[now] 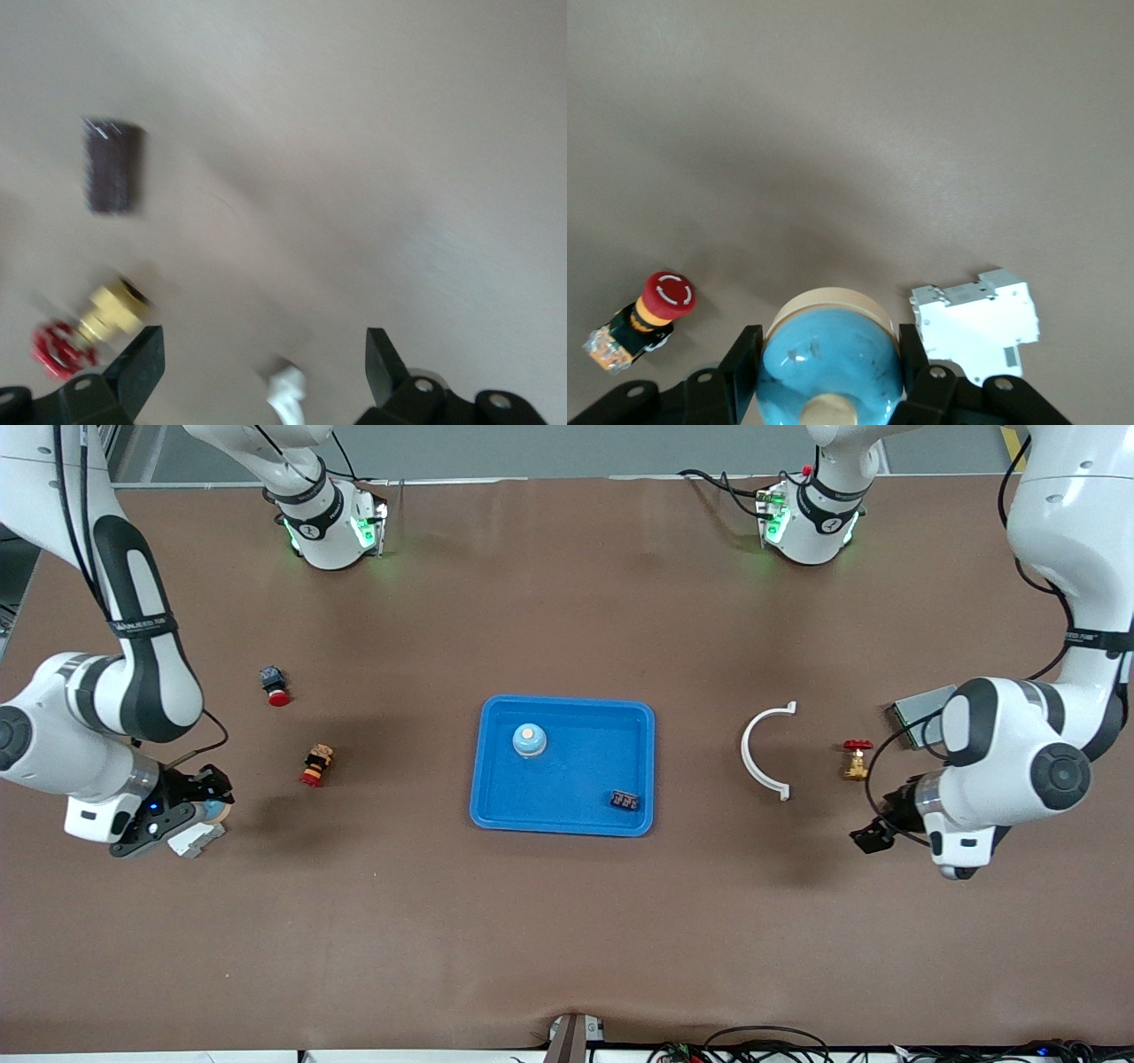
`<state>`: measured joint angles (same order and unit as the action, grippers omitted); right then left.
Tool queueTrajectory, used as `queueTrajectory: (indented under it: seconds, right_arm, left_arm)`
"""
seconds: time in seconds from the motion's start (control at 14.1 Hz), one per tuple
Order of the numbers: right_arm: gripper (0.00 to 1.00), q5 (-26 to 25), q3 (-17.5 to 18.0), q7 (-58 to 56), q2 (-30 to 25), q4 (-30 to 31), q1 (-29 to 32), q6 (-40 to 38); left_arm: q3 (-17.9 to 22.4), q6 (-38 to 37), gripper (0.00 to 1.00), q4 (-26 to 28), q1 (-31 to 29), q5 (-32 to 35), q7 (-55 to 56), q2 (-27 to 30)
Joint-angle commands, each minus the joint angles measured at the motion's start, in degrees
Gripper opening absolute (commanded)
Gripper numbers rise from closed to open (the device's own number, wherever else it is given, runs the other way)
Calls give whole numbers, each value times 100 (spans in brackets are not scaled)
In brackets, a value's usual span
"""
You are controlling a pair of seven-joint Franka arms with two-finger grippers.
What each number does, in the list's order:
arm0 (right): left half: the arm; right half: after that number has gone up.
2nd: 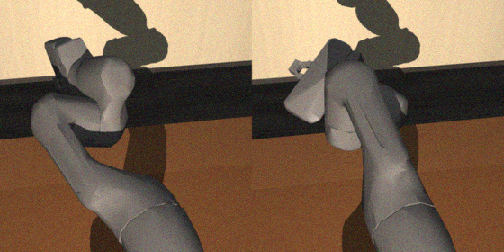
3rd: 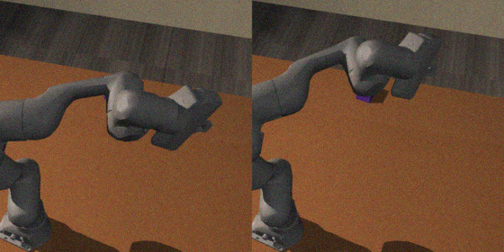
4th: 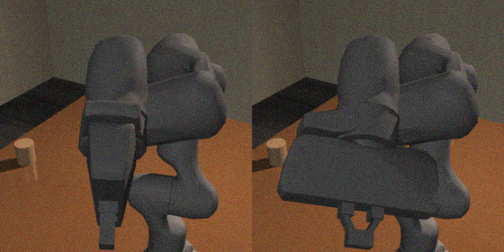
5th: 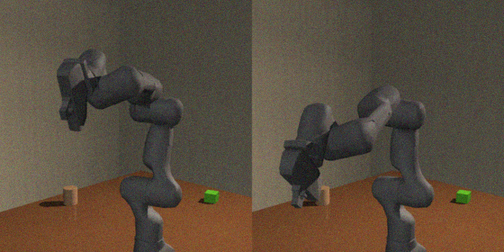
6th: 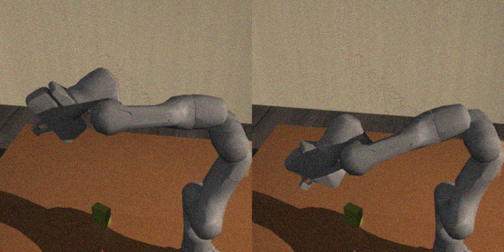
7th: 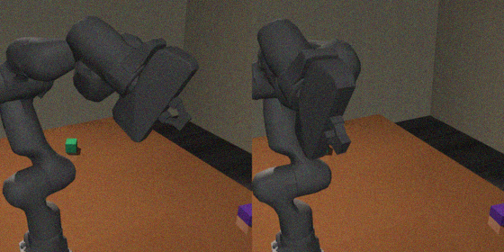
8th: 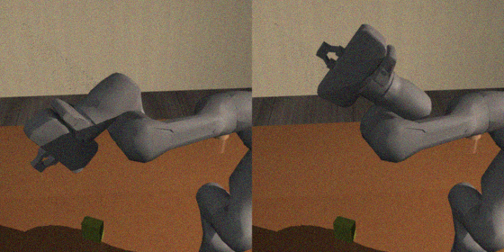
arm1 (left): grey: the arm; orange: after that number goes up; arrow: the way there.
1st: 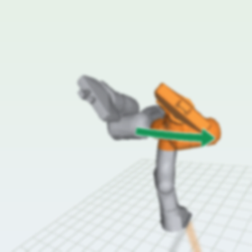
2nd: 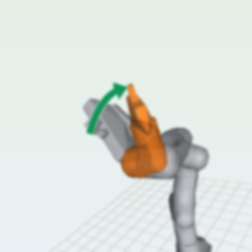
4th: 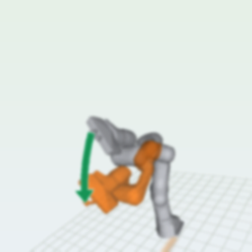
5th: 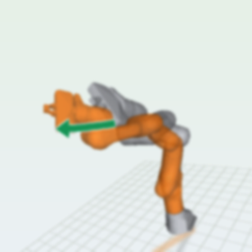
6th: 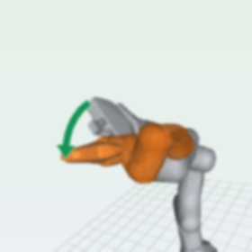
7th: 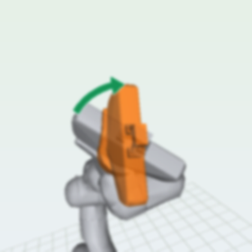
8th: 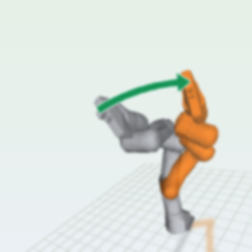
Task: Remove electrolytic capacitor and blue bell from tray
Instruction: 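Set the capacitor beside the valve while the right gripper lowers the bell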
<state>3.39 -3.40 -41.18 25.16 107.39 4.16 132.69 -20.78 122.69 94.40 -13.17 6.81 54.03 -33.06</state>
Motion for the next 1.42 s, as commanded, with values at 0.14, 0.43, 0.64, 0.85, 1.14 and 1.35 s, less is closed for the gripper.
queueTrajectory:
  seconds: [0.14,0.43,0.64,0.85,1.14,1.35]
  right_arm:
    - [16,-57,33,-48,-195,607,6,362]
    - [16,-57,33,-39,-178,844,-3,293]
    - [16,-57,33,-39,-38,889,-3,301]
    - [16,-57,33,-39,103,889,-3,345]
    - [17,-40,41,-30,253,880,-11,459]
    - [17,-14,41,-21,393,880,-46,652]
  left_arm:
    - [21,-131,100,-369,683,-30,1055,-51]
    - [22,-122,100,-641,1307,-48,1767,-217]
    - [21,-70,100,-1098,1694,-39,2129,-577]
    - [30,192,100,-1310,2028,-83,2383,-815]
    - [30,948,97,-1328,2450,-83,3182,-1114]
    - [83,1284,81,-1328,2784,-83,3491,-1272]
